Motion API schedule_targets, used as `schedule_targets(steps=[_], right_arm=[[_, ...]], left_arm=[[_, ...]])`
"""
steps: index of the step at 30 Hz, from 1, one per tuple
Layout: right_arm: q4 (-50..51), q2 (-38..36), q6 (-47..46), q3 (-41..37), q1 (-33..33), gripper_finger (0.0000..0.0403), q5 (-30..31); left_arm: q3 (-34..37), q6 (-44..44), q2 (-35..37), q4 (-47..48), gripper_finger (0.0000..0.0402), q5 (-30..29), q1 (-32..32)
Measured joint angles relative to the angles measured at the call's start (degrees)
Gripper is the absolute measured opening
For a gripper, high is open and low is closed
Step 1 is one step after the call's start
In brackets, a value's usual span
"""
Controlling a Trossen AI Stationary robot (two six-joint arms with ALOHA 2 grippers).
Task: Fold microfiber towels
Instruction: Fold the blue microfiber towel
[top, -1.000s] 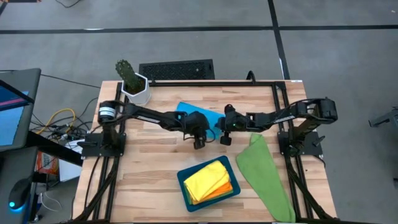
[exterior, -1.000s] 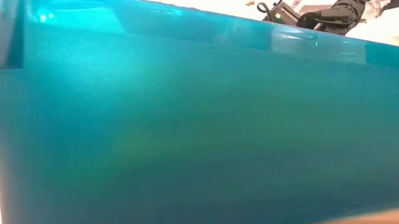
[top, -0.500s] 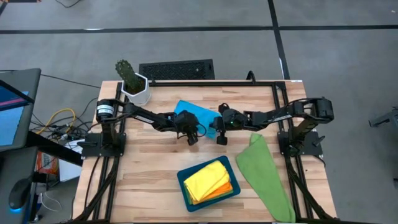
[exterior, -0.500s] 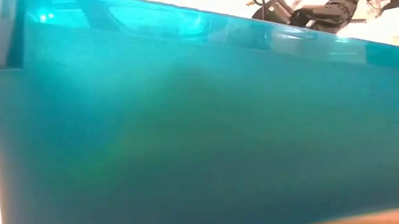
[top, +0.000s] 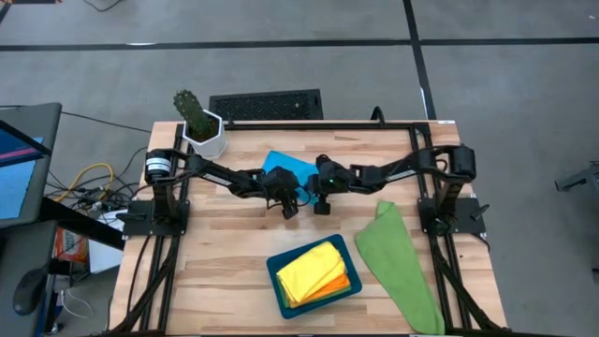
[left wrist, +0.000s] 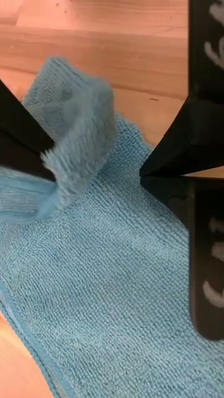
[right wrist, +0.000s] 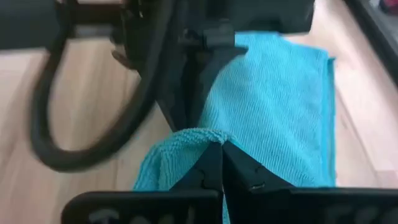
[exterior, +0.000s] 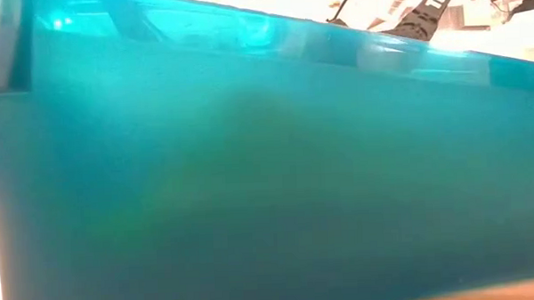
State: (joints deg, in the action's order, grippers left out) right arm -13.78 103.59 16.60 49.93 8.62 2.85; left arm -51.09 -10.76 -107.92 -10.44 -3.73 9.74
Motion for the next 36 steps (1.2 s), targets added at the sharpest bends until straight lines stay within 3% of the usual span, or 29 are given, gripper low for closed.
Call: schedule_targets(steps=[6, 13, 19, 23, 28, 31, 36], right_arm=[[-0.06, 0.79, 1.96, 0.07, 0.24, 0.0036, -4.09], [-0.08, 0.79, 2.73, 0.07, 1.12, 0.0093, -4.23], [0.46, 0.42, 0.18, 0.18, 2.87, 0.0145, -4.5], [2.74, -4.45, -1.84, 0.39, 4.37, 0.0172, -4.68], [11.47, -13.51, -1.68, 0.46, 7.24, 0.0187, -4.78], [19.14, -17.44, -1.34, 0.14, 9.43, 0.0189, -8.15], [26.49, -20.47, -1.57, -4.87, 11.36, 0.0189, -13.22]], left_arm=[[0.0, 0.0, 0.0, 0.01, 0.0, 0.0, 0.0], [0.0, -0.39, 1.4, 2.55, 0.0, 2.49, 0.0], [0.0, -0.42, 7.05, 9.27, 0.0, 2.1, 0.0], [0.0, -0.44, 11.75, 10.95, 0.0, 1.17, 0.0], [0.0, 1.4, 14.08, 2.08, 0.0, -1.06, -0.02], [-0.13, 4.02, 12.35, -4.32, 0.0, -0.14, 0.02], [0.0, 3.77, 9.19, -6.66, 0.0, 1.48, 0.09]])
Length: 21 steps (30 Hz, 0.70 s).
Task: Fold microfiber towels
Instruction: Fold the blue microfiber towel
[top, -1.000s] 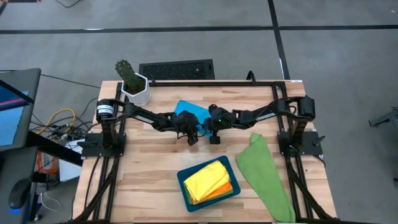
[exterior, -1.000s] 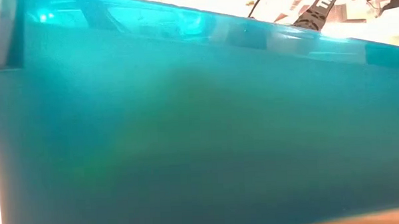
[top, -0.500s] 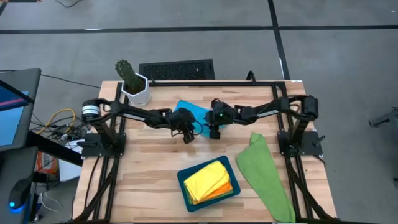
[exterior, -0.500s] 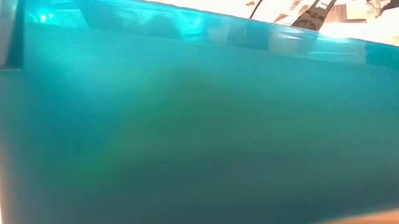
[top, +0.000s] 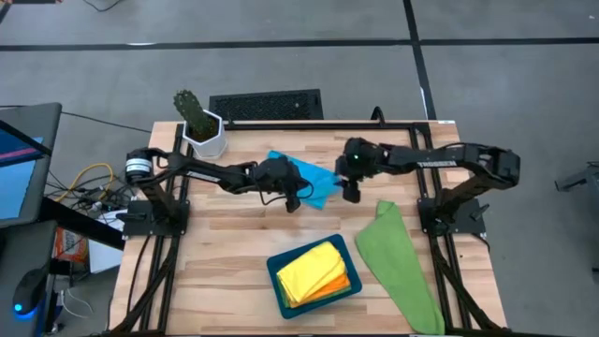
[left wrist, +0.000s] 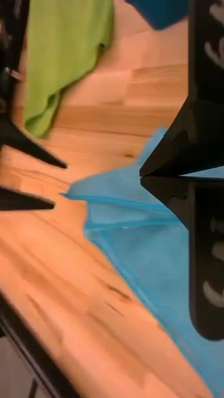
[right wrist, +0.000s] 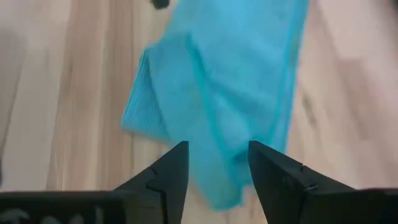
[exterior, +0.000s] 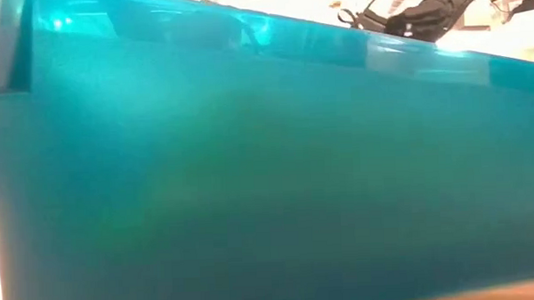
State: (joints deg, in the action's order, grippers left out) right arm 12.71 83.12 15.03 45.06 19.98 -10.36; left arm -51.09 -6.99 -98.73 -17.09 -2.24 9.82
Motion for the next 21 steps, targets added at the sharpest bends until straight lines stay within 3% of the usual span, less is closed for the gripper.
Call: schedule_targets(steps=[10, 16, 21], right_arm=[[-4.33, -0.08, -0.92, -6.03, 0.42, 0.019, -0.12], [-6.1, 4.82, 0.51, -6.01, 0.37, 0.0187, -0.16], [-5.88, 6.07, 1.02, -5.02, 0.29, 0.0151, -0.05]], left_arm=[[-0.02, -0.8, -1.73, 0.83, 0.0, 1.21, 0.01], [-0.02, -0.82, -1.73, 1.16, 0.0, 0.81, 0.04], [-0.02, -0.8, -1.73, 1.48, 0.0, 0.42, 0.04]])
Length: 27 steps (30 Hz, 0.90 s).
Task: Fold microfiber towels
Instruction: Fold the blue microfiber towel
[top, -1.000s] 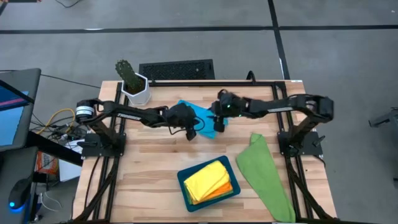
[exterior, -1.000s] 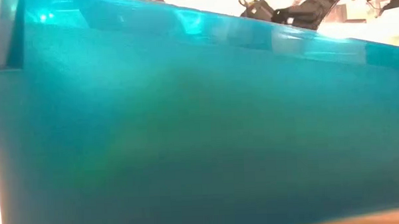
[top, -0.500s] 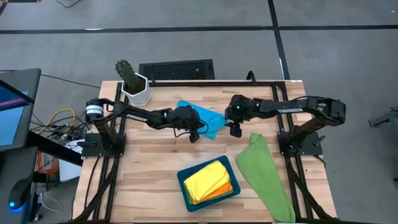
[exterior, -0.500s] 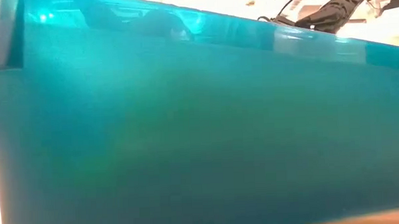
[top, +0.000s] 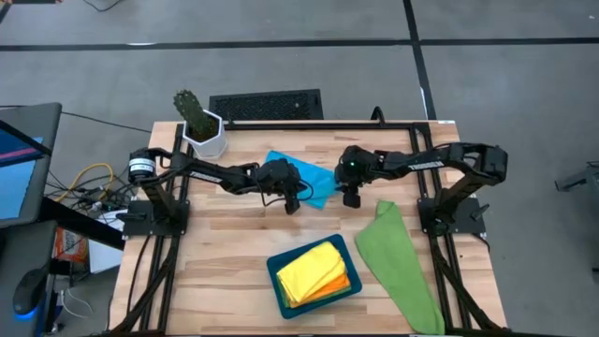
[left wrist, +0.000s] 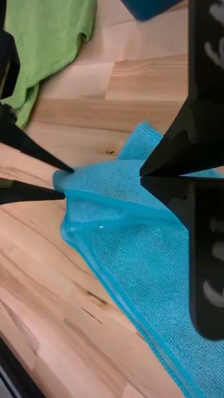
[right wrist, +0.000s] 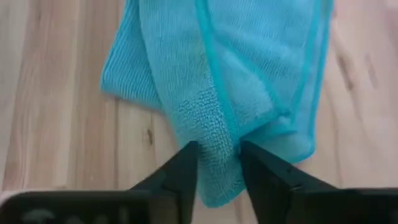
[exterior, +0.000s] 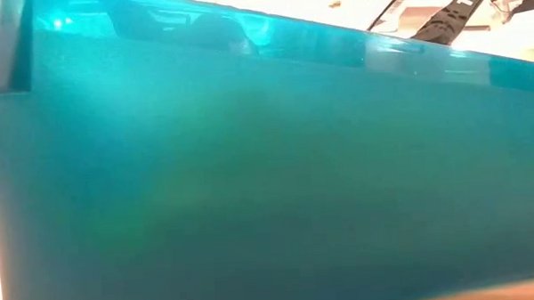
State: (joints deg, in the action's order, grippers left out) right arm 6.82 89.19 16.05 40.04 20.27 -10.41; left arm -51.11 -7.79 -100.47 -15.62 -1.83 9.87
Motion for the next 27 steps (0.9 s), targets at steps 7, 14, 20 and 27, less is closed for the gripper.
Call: schedule_targets(steps=[7, 14, 20, 27], right_arm=[[-0.22, -0.61, 2.84, 3.5, 0.11, 0.0035, 1.78], [-3.02, 0.61, 4.61, 5.92, 0.13, 0.0035, 1.83], [-7.72, 5.98, 4.57, 7.87, -0.32, 0.0036, 1.86], [-8.64, 9.6, 5.09, 12.56, 0.04, 0.0061, 3.96]], left_arm=[[0.0, -0.02, 0.0, 0.4, 0.0, -0.13, 0.0], [0.0, -0.07, 0.0, 1.41, 0.0, -0.11, 0.0], [0.0, -0.39, 0.0, 2.64, 0.0, -0.11, 0.0], [0.0, -0.48, 0.0, 3.0, 0.0, -0.09, 0.0]])
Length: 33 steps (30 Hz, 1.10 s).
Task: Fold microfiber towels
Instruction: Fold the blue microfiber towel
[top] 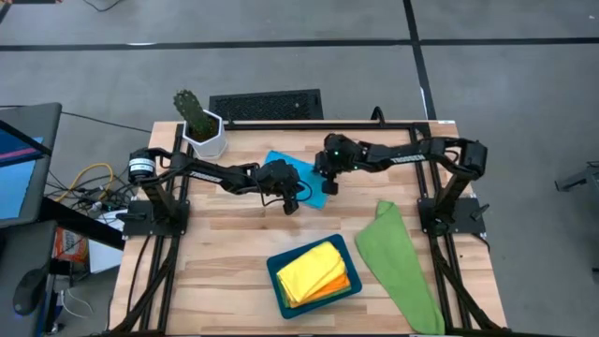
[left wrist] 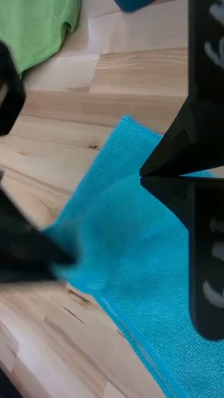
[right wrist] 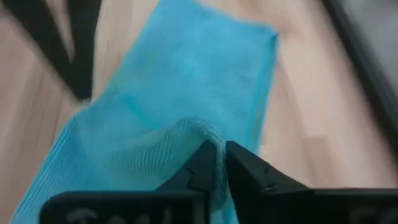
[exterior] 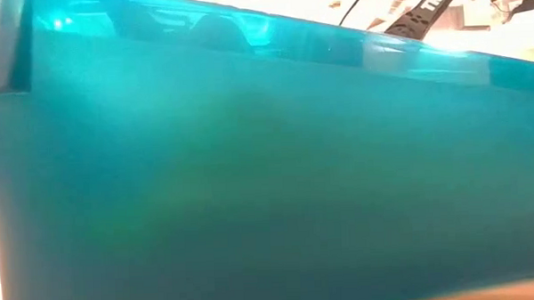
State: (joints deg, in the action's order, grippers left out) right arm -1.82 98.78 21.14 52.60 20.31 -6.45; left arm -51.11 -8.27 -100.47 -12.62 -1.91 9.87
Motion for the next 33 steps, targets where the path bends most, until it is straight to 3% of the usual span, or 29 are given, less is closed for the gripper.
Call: schedule_targets(steps=[8, 14, 21, 27, 33], right_arm=[[0.73, -0.88, -0.58, 3.16, 0.49, 0.0149, -0.15], [5.21, -7.91, -6.05, 3.22, 2.23, 0.0201, -2.72], [6.71, -12.62, -11.98, -1.97, 2.66, 0.0198, -11.63], [3.46, -10.72, -13.27, -6.08, -1.47, 0.0194, -12.42], [1.59, -8.82, -15.02, -6.69, -3.47, 0.0192, -11.72]], left_arm=[[0.0, -0.11, 0.0, 0.28, 0.0, 0.0, 0.0], [0.0, -0.07, -0.05, 1.42, 0.0, -1.41, 0.0], [0.32, 0.7, -2.88, 2.43, 0.0, 1.22, 1.08], [0.2, 0.0, -4.66, 1.76, 0.0, 6.16, 1.37], [0.2, 2.24, -4.66, 1.93, 0.0, 4.63, 0.79]])
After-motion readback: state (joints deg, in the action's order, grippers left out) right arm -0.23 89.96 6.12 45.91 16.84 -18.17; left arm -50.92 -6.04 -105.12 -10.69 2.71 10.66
